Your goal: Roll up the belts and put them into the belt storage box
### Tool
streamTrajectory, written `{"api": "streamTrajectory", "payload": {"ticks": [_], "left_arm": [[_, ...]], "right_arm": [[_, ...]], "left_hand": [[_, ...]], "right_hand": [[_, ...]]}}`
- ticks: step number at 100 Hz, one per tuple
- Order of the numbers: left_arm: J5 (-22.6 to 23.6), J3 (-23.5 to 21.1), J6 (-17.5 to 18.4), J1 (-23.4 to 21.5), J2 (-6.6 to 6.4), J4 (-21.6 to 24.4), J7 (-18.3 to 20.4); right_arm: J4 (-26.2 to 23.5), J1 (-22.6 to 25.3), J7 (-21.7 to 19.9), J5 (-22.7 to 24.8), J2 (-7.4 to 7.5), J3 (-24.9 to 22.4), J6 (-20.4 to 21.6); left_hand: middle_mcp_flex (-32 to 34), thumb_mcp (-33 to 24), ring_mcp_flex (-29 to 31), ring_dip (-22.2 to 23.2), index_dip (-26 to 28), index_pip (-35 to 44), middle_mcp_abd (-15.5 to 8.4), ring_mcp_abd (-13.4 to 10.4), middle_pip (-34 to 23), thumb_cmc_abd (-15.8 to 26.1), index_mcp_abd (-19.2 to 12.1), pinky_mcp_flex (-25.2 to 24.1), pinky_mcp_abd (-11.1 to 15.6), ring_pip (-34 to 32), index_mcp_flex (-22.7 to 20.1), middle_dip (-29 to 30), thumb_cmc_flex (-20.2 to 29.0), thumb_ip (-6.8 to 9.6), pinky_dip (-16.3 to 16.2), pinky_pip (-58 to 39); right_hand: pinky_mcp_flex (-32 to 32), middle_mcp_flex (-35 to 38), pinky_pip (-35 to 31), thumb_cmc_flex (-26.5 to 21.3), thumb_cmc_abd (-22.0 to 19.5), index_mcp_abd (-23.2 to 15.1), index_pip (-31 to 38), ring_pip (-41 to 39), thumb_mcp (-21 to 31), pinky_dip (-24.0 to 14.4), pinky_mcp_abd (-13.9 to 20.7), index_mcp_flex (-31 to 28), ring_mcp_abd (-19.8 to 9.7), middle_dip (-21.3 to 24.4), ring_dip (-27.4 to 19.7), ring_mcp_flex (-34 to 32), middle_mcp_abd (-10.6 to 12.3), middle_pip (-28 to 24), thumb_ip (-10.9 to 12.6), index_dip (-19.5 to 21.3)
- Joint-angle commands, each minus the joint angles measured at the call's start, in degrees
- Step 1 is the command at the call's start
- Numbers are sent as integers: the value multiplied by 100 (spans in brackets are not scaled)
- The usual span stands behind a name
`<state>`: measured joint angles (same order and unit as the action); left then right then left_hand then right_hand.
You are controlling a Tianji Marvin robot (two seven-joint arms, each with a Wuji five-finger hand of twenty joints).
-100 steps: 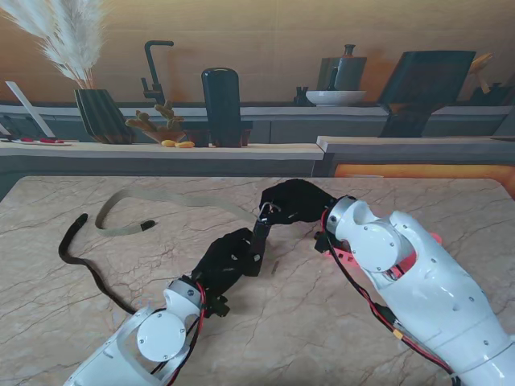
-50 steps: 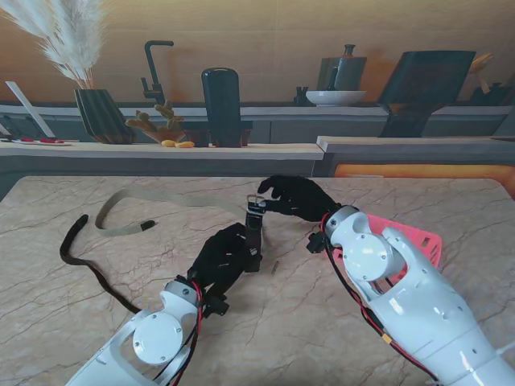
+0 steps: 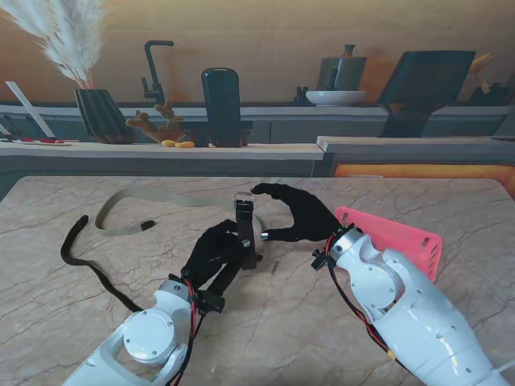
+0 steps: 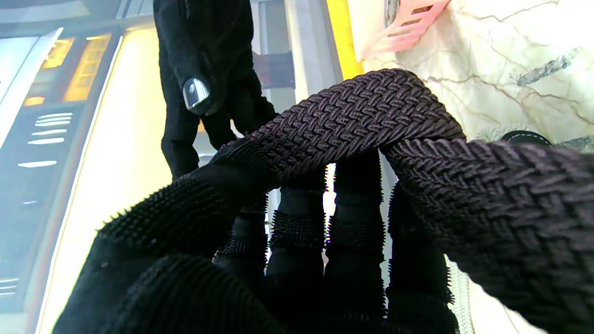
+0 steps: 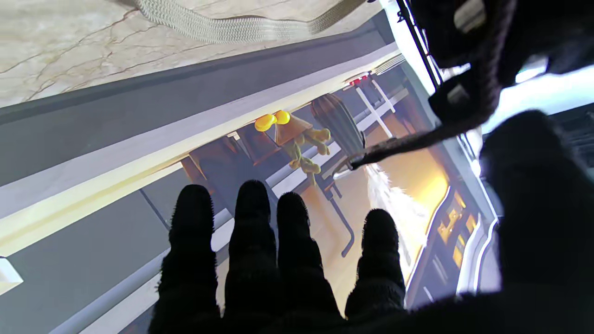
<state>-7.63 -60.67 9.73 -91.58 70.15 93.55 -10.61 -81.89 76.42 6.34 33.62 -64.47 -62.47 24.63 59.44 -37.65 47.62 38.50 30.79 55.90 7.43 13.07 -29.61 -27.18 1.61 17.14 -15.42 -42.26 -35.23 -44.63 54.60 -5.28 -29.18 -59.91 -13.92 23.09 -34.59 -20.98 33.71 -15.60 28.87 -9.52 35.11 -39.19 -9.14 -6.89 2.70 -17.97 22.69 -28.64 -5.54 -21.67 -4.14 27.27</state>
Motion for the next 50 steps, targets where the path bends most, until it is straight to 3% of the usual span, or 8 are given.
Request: {"api": "streamTrajectory", "payload": {"ticks": [1,7,20,22,26,38,46,50], "left_arm": [[-1,8,-37,-62,52,71,-14],[4,15,-42,-56,50,66,-12],[-90,40,-86,-53,51,71,41],[-103,44,-95,-51,53,70,40],[-135,49,-117,-48,56,71,45],[-260,56,-168,-62,67,101,57],[-341,51,-190,-87,73,137,58],[-371,48,-200,-102,79,158,43]], "right_arm": [[126,0,83,88,-7,148,183],[192,-41,182,284,1,248,267],[334,-164,458,675,6,475,364],[349,-180,471,678,3,507,371],[372,-209,467,669,-1,563,384],[451,-295,458,632,-16,719,356],[552,-354,549,666,-34,821,344],[592,-369,573,701,-32,854,356]], "left_hand": [[126,53,14,-24,-30,13,-35,-30,-71,240,-173,-29,-70,35,-97,8,233,-114,-36,-34],[127,49,5,-30,-22,15,-49,-41,-64,234,-204,-45,-67,46,-99,15,228,-106,-38,-33],[106,48,-26,-42,-5,4,-57,-51,-63,250,-263,-80,-53,70,-79,4,215,-102,-41,-25],[104,51,-21,-43,2,6,-65,-58,-64,246,-270,-78,-44,70,-81,2,205,-105,-42,-28],[102,46,-26,-46,9,4,-59,-50,-66,251,-275,-80,-43,73,-75,-3,210,-103,-43,-29],[94,46,-28,-50,21,-12,-56,-43,-67,259,-269,-85,-45,68,-73,-6,211,-106,-51,-36],[88,57,-40,-55,21,-25,-57,-46,-63,269,-277,-90,-42,73,-67,-3,208,-110,-52,-36],[79,63,-47,-58,20,-34,-57,-49,-59,277,-282,-93,-37,77,-58,0,210,-111,-52,-35]], "right_hand": [[151,-257,282,372,167,137,-186,188,-4,166,216,208,-108,156,-196,290,62,163,-48,-90],[236,-453,447,481,159,201,-325,249,52,285,211,244,-55,268,-296,461,-36,248,-68,-162],[325,-979,517,798,174,200,-1889,178,296,448,10,141,413,531,-434,731,-327,179,-91,-529],[345,-1009,460,791,166,189,-2644,164,283,506,-27,-32,442,640,-487,738,-343,129,-131,130],[347,-1027,444,780,171,160,-2886,141,287,525,-75,-87,525,664,-491,726,-360,113,-125,356],[283,-917,373,665,190,120,-2633,38,259,500,-135,-93,522,595,-440,594,-406,66,-95,702],[205,-649,270,407,189,129,-1635,-31,82,462,-147,28,371,519,-363,383,-192,-31,-75,1133],[174,-555,241,367,187,98,-979,-42,45,469,-132,100,288,485,-325,311,-53,-47,-58,718]]}}
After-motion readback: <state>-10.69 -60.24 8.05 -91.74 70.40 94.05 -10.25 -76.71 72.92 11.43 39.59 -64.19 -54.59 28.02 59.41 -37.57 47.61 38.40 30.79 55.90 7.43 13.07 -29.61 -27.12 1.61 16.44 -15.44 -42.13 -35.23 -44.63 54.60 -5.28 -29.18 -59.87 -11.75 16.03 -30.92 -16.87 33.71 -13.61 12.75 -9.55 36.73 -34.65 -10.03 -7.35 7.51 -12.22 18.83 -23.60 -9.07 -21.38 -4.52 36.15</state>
